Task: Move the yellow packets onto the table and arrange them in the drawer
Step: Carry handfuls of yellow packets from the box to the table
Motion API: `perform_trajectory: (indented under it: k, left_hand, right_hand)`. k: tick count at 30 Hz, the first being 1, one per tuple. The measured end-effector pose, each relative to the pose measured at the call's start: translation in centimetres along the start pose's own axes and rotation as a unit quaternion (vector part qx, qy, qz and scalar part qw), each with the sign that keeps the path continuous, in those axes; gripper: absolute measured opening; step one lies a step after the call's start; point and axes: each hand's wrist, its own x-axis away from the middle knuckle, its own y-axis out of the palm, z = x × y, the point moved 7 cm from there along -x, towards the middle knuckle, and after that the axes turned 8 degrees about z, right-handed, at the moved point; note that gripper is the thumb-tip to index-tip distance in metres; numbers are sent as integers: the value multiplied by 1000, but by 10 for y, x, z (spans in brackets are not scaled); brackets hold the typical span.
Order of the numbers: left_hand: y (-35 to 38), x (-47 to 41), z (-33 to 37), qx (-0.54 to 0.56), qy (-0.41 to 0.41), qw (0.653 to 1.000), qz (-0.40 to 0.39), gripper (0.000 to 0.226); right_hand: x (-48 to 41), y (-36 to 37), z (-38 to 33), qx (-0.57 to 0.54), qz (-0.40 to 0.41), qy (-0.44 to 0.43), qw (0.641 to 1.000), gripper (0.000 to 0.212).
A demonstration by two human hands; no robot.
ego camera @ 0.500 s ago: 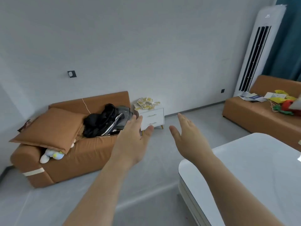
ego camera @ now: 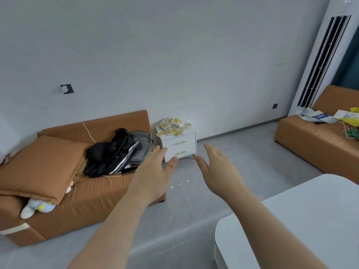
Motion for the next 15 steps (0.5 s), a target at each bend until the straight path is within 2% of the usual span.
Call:
perform_trajectory:
  k: [7,15]
  left_hand:
    - [47,-116,-69,11,-29,999,-29,69]
    - [97,-288,-149,22,-21,996,-88,65]
  right_hand:
    - [-117,82,21,9,-37,19,999,60]
    - [-265,178,27,58,-77,51,994,59]
